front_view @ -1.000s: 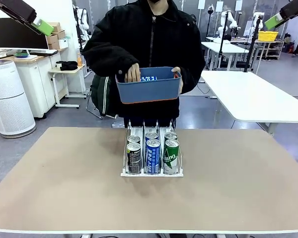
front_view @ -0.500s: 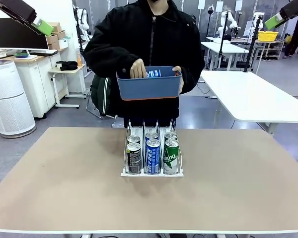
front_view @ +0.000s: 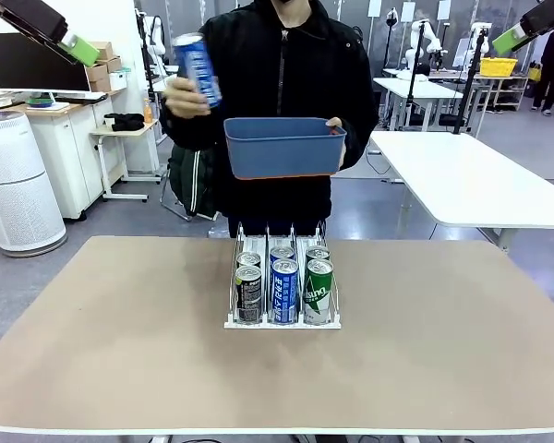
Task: Fill the beverage cans into the dispenser.
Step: Pick up the Ionic drink handed by the human.
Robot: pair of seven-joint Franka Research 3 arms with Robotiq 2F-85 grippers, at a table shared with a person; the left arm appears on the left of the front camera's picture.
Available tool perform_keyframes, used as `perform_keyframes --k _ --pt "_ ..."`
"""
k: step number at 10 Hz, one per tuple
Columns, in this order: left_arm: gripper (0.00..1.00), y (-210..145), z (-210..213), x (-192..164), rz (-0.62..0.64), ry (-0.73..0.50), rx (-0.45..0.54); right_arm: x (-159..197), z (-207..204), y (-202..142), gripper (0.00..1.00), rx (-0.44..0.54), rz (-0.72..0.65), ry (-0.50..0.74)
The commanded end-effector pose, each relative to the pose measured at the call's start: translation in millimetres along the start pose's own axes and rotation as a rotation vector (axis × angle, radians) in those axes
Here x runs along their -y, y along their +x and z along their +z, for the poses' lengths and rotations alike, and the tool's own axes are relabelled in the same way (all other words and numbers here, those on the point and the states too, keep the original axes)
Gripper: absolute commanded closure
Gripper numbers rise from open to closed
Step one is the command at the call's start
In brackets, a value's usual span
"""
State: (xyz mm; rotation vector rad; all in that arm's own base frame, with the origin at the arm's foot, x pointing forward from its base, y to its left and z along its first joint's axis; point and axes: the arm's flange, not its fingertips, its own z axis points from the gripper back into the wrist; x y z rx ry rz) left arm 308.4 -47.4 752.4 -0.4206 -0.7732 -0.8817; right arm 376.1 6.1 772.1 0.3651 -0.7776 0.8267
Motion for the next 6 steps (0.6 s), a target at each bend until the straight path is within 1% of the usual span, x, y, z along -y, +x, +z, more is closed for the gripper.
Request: perform_keyframes --k 1,6 --pt "0.0 -0.7 0.0 0.7 0.002 -0.004 0.002 0.2 -0.7 -0.6 0.0 -0.001 -0.001 0.002" --pt "0.0 -0.7 0.0 0.7 0.002 -0.004 0.002 0.2 -0.7 -0.6 0.0 -0.001 -0.001 0.002"
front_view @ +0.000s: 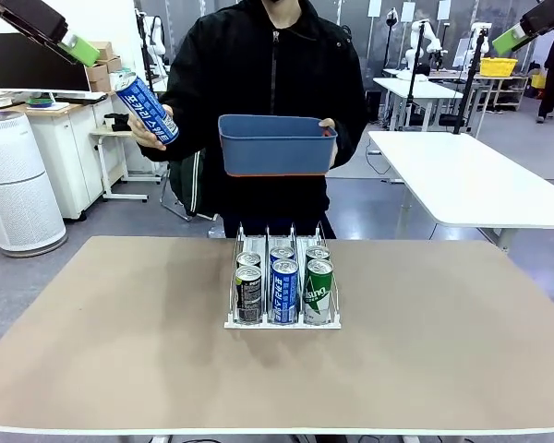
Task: Fill the beverage cans into the dispenser.
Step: Pick up the Ionic drink handed by the human.
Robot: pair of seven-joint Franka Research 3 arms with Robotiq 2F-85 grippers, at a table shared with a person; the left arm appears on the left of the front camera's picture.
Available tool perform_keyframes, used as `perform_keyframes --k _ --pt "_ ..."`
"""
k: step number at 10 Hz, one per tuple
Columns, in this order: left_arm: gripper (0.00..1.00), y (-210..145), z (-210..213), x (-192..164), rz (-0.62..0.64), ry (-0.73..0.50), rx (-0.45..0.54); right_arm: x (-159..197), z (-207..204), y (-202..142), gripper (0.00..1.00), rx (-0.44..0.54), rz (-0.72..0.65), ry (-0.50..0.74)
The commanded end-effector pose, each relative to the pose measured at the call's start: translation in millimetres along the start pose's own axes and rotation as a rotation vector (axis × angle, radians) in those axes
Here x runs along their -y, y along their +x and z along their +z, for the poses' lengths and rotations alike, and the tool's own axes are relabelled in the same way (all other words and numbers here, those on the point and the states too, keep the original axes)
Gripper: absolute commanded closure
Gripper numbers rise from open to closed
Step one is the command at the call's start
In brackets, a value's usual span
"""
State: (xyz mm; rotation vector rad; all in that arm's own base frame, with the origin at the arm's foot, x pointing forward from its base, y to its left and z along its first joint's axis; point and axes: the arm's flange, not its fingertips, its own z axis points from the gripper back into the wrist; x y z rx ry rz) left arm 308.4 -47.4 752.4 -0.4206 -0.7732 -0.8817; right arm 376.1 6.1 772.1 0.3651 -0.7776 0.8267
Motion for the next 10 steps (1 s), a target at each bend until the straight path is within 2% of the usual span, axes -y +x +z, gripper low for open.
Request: perform_keyframes --k 1,10 --pt "0.0 -0.7 0.0 0.7 0.002 -0.004 0.002 0.2 -0.7 -0.6 0.0 -0.001 -0.001 0.002" --pt "0.0 -0.7 0.0 0.7 0.002 -0.004 0.002 0.2 -0.7 -0.6 0.0 -0.001 -0.001 0.002"
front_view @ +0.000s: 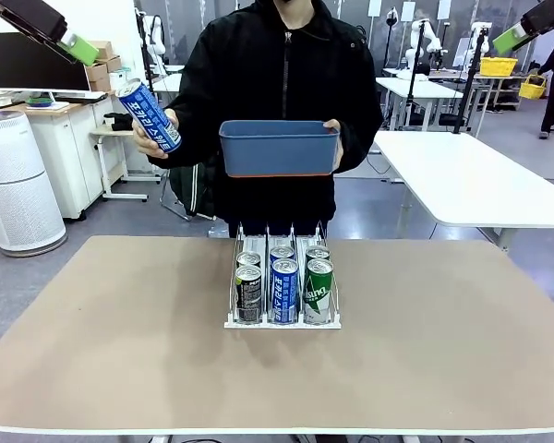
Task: Fill the beverage cans into the dispenser.
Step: Pick up the Ionic drink handed by the human.
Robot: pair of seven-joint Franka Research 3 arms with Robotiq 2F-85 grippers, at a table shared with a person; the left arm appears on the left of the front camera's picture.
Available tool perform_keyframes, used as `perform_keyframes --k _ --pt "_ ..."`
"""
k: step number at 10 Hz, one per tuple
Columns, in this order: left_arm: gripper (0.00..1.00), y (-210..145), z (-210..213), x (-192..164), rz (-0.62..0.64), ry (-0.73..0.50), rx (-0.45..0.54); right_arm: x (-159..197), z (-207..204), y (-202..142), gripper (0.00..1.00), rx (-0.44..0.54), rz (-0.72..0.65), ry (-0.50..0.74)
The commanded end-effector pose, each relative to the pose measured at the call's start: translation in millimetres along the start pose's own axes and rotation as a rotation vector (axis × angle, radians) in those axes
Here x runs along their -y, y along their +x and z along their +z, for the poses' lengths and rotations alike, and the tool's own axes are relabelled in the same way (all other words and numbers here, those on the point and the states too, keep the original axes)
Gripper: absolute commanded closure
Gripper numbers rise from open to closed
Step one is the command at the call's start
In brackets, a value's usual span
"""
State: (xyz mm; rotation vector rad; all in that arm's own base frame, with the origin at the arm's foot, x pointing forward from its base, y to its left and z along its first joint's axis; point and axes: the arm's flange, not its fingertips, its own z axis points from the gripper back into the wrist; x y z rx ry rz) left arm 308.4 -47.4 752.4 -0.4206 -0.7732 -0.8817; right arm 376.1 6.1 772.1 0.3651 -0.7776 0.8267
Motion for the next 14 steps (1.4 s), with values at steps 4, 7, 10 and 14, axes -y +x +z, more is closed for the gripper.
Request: perform_keyframes --k 4,7,10,14 --pt "0.0 -0.7 0.0 0.7 0.002 -0.004 0.002 0.2 -0.7 -0.6 0.0 -0.001 -0.001 0.002" --pt "0.0 -0.7 0.0 0.7 0.002 -0.004 0.002 0.2 -0.7 -0.6 0.0 -0.001 -0.001 0.002" --pt "0.0 -0.7 0.0 0.7 0.002 -0.004 0.002 0.2 -0.7 -0.6 0.0 -0.001 -0.001 0.002" --pt "0.0 19.2 8.2 -18.1 -0.012 0.154 -0.065 0.2 -0.7 -0.6 0.0 -0.001 -0.001 0.002"
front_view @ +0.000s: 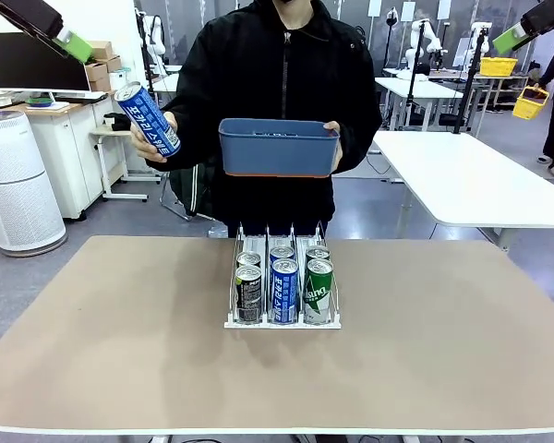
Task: Fill the beverage cans into the dispenser.
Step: Pick up the Ionic drink handed by the human.
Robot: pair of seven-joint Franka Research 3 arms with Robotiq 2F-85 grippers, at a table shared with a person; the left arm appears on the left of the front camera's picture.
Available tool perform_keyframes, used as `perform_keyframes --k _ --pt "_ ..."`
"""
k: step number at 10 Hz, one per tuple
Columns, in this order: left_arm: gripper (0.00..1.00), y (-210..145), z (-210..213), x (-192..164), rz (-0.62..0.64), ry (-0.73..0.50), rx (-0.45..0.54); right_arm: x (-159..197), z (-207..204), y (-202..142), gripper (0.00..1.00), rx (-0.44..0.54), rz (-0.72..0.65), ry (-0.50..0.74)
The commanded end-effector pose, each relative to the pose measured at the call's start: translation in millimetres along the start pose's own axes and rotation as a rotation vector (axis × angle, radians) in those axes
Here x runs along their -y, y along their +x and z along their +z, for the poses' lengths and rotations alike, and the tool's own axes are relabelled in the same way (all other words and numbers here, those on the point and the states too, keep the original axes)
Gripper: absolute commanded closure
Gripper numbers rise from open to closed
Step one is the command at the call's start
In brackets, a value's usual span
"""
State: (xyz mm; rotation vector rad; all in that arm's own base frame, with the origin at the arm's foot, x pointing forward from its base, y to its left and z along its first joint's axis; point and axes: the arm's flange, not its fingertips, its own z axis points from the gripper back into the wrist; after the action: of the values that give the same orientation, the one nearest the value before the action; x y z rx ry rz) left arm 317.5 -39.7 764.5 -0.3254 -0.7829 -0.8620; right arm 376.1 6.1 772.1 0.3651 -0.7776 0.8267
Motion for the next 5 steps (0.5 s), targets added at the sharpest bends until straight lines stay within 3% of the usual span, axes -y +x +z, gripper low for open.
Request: perform_keyframes --k 1,5 --pt "0.0 18.6 -1.2 -17.8 -0.02 0.091 -0.051 0.2 -0.7 -0.6 0.0 -0.001 -0.001 0.002" --pt "0.0 25.7 -26.5 -47.6 -0.048 0.147 -0.078 0.2 -0.7 -0.6 0.0 -0.001 -0.001 0.002"
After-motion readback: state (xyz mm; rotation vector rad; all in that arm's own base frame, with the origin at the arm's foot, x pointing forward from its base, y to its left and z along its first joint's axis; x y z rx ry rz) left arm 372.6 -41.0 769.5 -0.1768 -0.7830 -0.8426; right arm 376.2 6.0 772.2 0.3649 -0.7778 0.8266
